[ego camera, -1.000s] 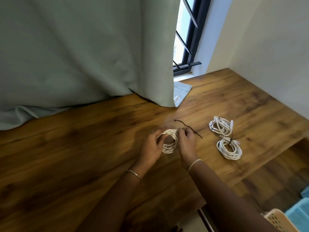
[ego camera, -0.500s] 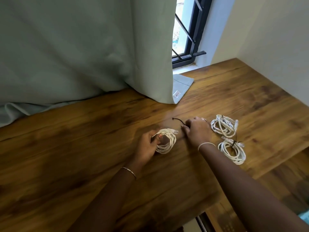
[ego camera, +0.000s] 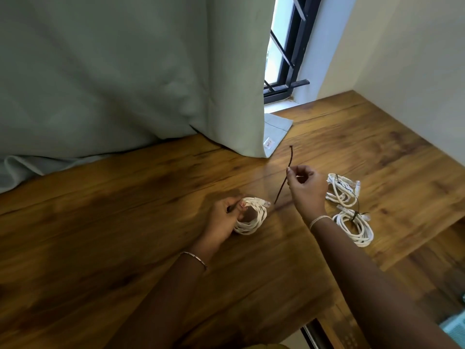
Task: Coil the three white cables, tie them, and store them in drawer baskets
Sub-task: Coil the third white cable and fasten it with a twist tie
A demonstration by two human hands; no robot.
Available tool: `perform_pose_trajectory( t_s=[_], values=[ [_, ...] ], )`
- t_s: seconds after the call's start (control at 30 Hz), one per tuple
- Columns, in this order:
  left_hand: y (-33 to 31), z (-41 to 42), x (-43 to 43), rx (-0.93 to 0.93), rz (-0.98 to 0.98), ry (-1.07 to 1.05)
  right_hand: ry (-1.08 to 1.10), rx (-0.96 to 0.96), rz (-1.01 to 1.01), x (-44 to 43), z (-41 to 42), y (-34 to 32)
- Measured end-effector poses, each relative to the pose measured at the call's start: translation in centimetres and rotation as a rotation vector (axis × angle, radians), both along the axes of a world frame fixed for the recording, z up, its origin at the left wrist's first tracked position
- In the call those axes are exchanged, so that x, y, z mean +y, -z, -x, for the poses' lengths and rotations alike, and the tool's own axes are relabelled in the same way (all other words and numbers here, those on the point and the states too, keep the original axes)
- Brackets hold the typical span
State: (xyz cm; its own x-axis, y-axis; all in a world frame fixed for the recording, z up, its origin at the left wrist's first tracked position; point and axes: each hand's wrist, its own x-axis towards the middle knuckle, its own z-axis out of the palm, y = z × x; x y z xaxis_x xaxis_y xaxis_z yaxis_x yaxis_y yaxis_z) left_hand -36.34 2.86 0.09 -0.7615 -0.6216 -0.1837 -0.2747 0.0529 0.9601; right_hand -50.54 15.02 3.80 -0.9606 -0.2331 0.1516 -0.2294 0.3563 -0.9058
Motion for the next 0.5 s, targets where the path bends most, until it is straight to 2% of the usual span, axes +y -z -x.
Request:
perform_pose_trajectory(
  t_s=[0.13,0.23,0.5],
  values=[
    [-0.3,-0.4,-0.5,0.025,-0.032,-0.029,0.031,-0.144,0.289,-0.2,-3.3,-2.4],
    [-0.9,-1.0,-0.9,0.046,-0.040,-0.055,0.016,-0.234,0.410,-0.5,-5.8,-3.5],
    [-2.0,-3.7,-2.1,0.108,-0.021,-0.231,-0.042,-0.315,0.416,-2.5,-10.0,-3.6]
  ],
)
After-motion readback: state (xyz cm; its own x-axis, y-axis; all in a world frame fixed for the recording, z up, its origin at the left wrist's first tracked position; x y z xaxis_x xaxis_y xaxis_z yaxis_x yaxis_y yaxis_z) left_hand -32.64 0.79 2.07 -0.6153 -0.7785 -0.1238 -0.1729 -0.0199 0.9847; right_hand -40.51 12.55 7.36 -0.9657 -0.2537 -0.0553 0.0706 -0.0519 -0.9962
